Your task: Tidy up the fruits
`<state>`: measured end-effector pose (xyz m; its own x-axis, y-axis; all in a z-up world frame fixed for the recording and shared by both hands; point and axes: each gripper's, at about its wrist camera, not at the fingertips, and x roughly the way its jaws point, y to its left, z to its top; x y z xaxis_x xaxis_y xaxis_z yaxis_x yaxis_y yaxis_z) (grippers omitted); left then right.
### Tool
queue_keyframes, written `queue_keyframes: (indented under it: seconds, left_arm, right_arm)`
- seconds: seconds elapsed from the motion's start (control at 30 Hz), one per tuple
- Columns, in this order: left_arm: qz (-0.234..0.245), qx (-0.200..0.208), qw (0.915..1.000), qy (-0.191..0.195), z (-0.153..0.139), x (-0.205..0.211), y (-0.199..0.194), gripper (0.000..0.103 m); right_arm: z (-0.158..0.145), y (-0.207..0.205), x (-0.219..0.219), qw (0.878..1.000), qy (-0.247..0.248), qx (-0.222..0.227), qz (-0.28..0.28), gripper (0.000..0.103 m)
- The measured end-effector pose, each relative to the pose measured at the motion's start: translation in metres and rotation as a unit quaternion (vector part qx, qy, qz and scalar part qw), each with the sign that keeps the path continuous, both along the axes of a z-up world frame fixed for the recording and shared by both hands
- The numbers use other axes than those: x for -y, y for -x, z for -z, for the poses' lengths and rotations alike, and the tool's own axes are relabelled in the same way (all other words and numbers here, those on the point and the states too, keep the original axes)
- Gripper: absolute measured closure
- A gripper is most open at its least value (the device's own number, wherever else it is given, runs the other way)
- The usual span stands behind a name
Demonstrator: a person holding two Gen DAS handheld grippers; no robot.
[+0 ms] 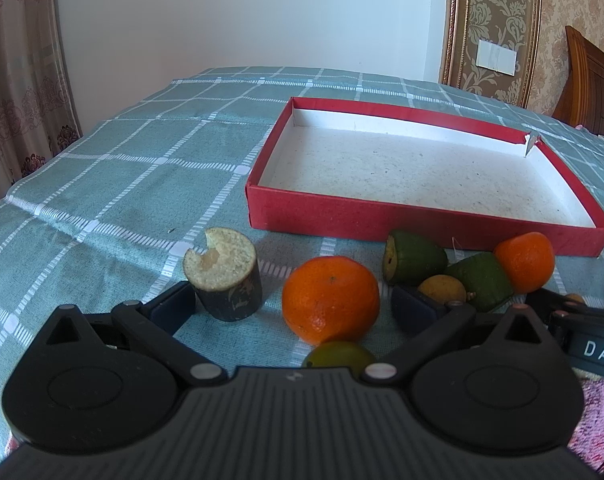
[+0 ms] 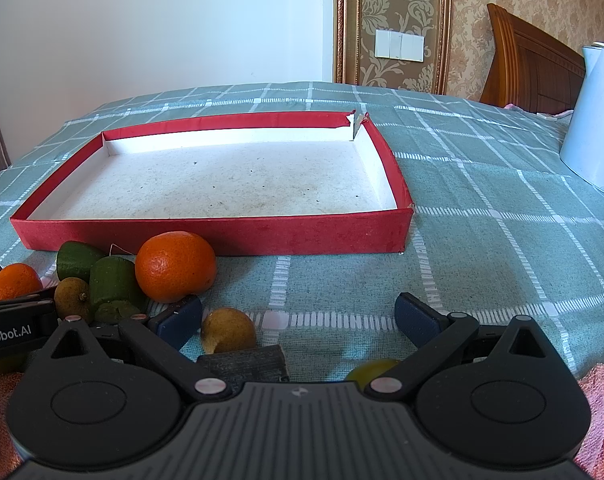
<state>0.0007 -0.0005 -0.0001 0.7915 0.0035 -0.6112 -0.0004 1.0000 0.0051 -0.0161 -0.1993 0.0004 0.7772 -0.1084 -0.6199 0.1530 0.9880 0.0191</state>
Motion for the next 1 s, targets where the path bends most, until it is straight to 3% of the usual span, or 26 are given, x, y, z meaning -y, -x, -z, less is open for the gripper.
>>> queue_keyframes:
  seconds: [0.23,0.4,0.57,0.63,0.73,0.83,1.0]
  left_arm:
    - [0.006,0.006,0.9999,0.013,0.0,-0.004,0.003,0.0]
    - [-0.008,0.034,0.9945,0.098,-0.003,-0.033,0.014,0.0]
    - [-0.03,0.068,0.9759,0.205,-0.011,-0.071,0.028,0.0]
    - [-0.032,0.071,0.979,0.188,-0.018,-0.078,0.03,0.0]
    - [-0.033,0.098,0.9878,0.116,-0.027,-0.078,0.041,0.0]
    - [-0.028,0.115,0.9908,0.065,-0.027,-0.074,0.054,0.0]
    - [-0.018,0.109,0.9933,0.033,-0.018,-0.066,0.06,0.0]
  right_arm:
    - [0.0,0.0,0.0,1.0,0.0,0.0,0.0,0.0]
    - [0.0,0.001,0.001,1.0,-0.001,0.0,-0.003,0.0]
    - [-0.002,0.002,0.001,1.0,0.013,0.002,-0.007,0.0]
    - [-0.006,0.007,-0.001,0.999,0.028,0.014,-0.009,0.0]
    - [-0.014,0.016,0.0,0.999,0.031,0.033,-0.018,0.0]
    - [-0.024,0.025,0.006,0.998,0.027,0.06,-0.016,0.0]
    - [-0.034,0.041,0.018,0.995,0.017,0.092,-0.017,0.0]
